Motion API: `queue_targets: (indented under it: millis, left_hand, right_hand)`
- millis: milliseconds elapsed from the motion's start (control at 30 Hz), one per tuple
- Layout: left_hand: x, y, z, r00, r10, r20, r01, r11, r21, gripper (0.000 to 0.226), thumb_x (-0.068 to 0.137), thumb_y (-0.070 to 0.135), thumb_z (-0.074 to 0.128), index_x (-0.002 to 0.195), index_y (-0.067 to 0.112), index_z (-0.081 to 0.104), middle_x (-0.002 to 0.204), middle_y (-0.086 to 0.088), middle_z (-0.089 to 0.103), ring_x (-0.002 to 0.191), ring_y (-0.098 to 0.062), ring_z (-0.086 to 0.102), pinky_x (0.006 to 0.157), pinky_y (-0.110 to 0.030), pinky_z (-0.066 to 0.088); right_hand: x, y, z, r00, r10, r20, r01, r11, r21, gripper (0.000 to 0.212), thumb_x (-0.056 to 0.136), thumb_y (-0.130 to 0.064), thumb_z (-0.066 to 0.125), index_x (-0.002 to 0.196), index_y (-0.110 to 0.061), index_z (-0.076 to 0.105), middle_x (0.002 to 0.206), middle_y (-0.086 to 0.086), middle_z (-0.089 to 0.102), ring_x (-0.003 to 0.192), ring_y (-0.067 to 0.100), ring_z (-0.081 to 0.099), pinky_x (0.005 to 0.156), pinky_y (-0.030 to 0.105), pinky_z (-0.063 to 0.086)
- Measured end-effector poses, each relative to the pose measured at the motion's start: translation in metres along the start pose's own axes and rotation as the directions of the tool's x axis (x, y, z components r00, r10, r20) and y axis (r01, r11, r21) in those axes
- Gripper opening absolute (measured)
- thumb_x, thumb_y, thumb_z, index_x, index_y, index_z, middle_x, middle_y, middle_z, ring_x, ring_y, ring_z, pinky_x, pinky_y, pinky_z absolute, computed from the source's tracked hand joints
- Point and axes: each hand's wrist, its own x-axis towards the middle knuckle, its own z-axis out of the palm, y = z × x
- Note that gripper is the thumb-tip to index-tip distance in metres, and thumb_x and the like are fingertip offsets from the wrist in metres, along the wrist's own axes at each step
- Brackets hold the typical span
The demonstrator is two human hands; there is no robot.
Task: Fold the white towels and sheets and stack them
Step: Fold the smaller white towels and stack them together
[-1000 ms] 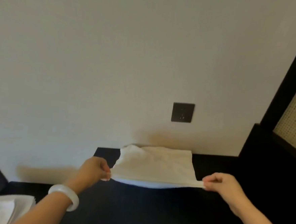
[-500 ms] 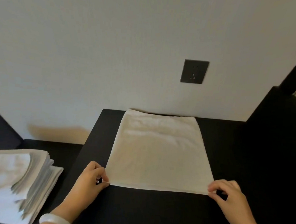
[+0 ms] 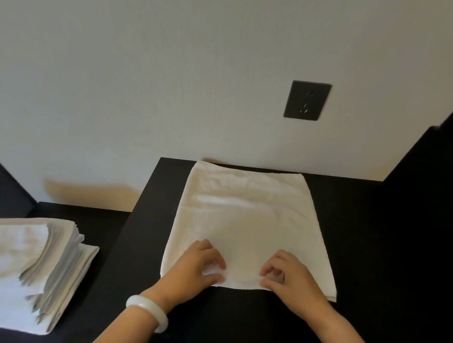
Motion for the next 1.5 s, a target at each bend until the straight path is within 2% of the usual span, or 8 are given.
queue_targets:
  millis: [233,467,633,767,1000,1233,1400,1500]
  left_hand:
    - [0.000,-0.017,0.002,0.999,0.025,0.029,-0.023,0.998,-0.053,0.019,0.080,0.044,0.073,0.097,0.043,0.065,0.108,0.029,0.044,0.111,0.008,0.042,0.098,-0.007,0.031]
    - [0.008,-0.013,-0.001,0.996,0.090,-0.004,-0.090,0.996,0.017,0.011,0.089,0.037,0.068,0.084,0.044,0.061,0.099,0.022,0.051,0.101,0.004,0.047,0.088,-0.013,0.041]
    - [0.017,-0.010,-0.007,0.999,0.018,0.028,-0.017,1.000,-0.025,0.007,0.092,0.027,0.066,0.087,0.029,0.069,0.096,0.017,0.055,0.093,0.004,0.052,0.088,-0.017,0.047]
    - [0.017,-0.008,-0.007,0.998,-0.045,0.045,0.049,0.994,-0.093,0.009,0.093,0.023,0.064,0.085,0.028,0.066,0.096,0.014,0.057,0.088,0.000,0.055,0.088,-0.019,0.049]
    - [0.015,-0.005,-0.010,0.992,-0.111,0.056,0.118,0.980,-0.160,0.009,0.093,0.023,0.064,0.085,0.027,0.066,0.096,0.012,0.058,0.088,-0.007,0.059,0.085,-0.017,0.048]
    - [0.015,-0.006,-0.009,0.988,-0.140,0.060,0.149,0.974,-0.173,0.009,0.093,0.023,0.065,0.085,0.026,0.066,0.094,0.011,0.058,0.084,-0.004,0.058,0.081,-0.016,0.047]
    - [0.017,-0.006,-0.009,0.985,-0.158,0.074,0.169,0.969,-0.178,0.010,0.093,0.024,0.064,0.084,0.026,0.065,0.092,0.010,0.058,0.084,-0.005,0.058,0.079,-0.015,0.047]
    - [0.019,-0.004,-0.010,0.982,-0.173,0.071,0.183,0.966,-0.185,0.010,0.093,0.024,0.064,0.084,0.025,0.066,0.092,0.009,0.059,0.084,-0.009,0.059,0.080,-0.018,0.049]
  right_hand:
    - [0.005,0.005,0.000,1.000,0.006,0.025,-0.007,0.999,0.035,0.010,0.083,-0.035,0.075,0.081,-0.038,0.066,0.103,-0.031,0.051,0.098,-0.008,0.052,0.079,0.012,0.046]
    - [0.020,0.000,-0.010,0.991,0.037,0.125,-0.039,0.999,0.016,0.012,0.084,-0.034,0.073,0.077,-0.039,0.065,0.097,-0.025,0.054,0.092,-0.006,0.055,0.079,0.015,0.047]
    - [0.019,0.001,-0.009,0.989,0.034,0.146,-0.030,0.999,-0.033,0.012,0.081,-0.039,0.074,0.079,-0.041,0.063,0.100,-0.028,0.049,0.094,-0.007,0.051,0.079,0.016,0.045]
    - [0.020,-0.002,-0.009,0.990,0.035,0.134,-0.029,0.999,-0.044,0.013,0.085,-0.038,0.071,0.077,-0.042,0.062,0.097,-0.021,0.052,0.092,-0.005,0.053,0.080,0.016,0.048]
    - [0.020,-0.005,-0.010,0.982,0.066,0.179,-0.058,0.997,-0.054,0.017,0.073,-0.047,0.075,0.078,-0.044,0.060,0.096,-0.022,0.048,0.091,-0.007,0.051,0.073,0.014,0.041]
    - [0.021,-0.009,-0.010,0.984,0.055,0.169,-0.035,0.993,-0.116,0.015,0.086,-0.038,0.068,0.075,-0.041,0.058,0.096,-0.019,0.049,0.087,-0.001,0.054,0.074,0.015,0.045]
    - [0.023,-0.011,-0.012,0.980,0.089,0.180,-0.079,0.995,-0.066,0.012,0.089,-0.035,0.067,0.079,-0.039,0.062,0.096,-0.016,0.053,0.088,0.003,0.057,0.080,0.019,0.048]
    - [0.023,-0.013,-0.014,0.978,0.111,0.177,-0.104,0.993,-0.046,0.014,0.090,-0.032,0.066,0.079,-0.038,0.062,0.097,-0.014,0.054,0.088,0.004,0.057,0.077,0.016,0.045]
